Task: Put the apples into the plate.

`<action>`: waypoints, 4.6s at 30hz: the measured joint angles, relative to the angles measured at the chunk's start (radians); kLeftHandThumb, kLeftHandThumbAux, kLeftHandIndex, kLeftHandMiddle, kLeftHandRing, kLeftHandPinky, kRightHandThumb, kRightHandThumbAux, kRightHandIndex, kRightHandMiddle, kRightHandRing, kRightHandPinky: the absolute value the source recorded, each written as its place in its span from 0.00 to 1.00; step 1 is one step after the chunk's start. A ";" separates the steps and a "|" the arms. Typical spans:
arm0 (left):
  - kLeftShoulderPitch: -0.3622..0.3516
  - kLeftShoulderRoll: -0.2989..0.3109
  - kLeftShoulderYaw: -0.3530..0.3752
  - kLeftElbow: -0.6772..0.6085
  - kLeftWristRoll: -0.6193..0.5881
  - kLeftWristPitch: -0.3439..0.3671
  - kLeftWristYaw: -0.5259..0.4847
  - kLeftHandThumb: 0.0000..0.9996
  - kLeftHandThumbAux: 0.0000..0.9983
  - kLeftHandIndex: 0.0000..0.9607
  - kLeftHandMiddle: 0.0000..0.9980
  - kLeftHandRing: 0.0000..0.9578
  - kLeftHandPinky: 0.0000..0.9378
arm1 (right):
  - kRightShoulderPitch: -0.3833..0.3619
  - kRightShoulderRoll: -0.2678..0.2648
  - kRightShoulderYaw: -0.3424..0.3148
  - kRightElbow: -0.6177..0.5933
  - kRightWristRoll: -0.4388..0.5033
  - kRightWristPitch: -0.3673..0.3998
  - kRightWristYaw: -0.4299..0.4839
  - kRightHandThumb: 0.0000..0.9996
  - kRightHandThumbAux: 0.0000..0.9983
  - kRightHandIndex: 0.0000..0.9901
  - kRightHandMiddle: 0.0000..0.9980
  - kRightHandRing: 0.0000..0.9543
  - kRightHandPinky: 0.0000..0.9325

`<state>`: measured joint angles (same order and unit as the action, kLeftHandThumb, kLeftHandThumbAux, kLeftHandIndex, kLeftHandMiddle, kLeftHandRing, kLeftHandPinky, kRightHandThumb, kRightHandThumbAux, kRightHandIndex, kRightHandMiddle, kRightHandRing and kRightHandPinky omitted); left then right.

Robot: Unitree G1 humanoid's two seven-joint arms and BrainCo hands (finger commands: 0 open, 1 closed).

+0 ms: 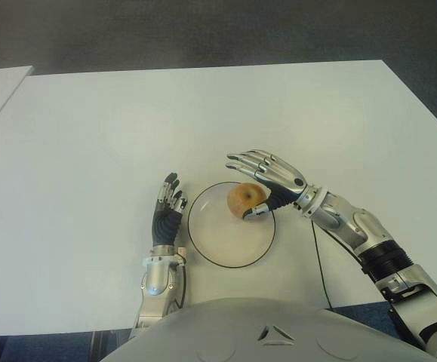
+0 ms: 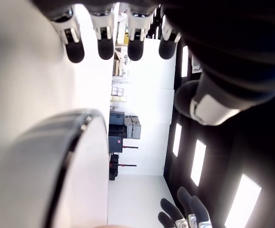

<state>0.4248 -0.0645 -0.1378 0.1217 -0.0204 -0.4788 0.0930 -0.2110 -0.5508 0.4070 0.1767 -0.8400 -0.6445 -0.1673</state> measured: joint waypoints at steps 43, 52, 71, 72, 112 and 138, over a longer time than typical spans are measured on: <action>0.078 0.000 0.023 -0.079 0.060 0.028 0.008 0.03 0.50 0.00 0.00 0.00 0.00 | 0.048 0.147 -0.354 0.568 0.848 -0.190 0.429 0.01 0.30 0.00 0.00 0.00 0.00; 0.083 0.028 0.049 -0.081 0.040 0.029 -0.032 0.05 0.46 0.00 0.00 0.00 0.00 | 0.158 0.221 -0.386 0.459 0.907 -0.087 0.459 0.05 0.37 0.00 0.00 0.00 0.00; 0.075 0.061 0.087 -0.076 0.011 0.028 -0.091 0.05 0.45 0.00 0.00 0.00 0.00 | 0.177 0.365 -0.412 0.410 0.847 -0.176 0.304 0.09 0.45 0.00 0.00 0.00 0.00; 0.074 0.061 0.088 -0.074 0.011 0.026 -0.091 0.05 0.45 0.00 0.00 0.00 0.00 | 0.174 0.367 -0.412 0.412 0.838 -0.183 0.293 0.09 0.45 0.00 0.00 0.00 0.00; 0.033 0.053 0.125 -0.007 0.030 -0.053 -0.099 0.05 0.48 0.00 0.00 0.00 0.00 | 0.258 0.462 -0.395 0.267 0.896 0.065 0.258 0.08 0.49 0.00 0.00 0.00 0.00; -0.043 0.072 0.151 0.027 0.019 0.032 -0.106 0.06 0.55 0.00 0.00 0.00 0.00 | 0.367 0.499 -0.401 -0.099 0.915 0.584 0.201 0.07 0.50 0.00 0.00 0.00 0.00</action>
<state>0.3818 0.0075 0.0136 0.1487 -0.0014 -0.4467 -0.0127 0.1560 -0.0513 0.0062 0.0781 0.0746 -0.0605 0.0342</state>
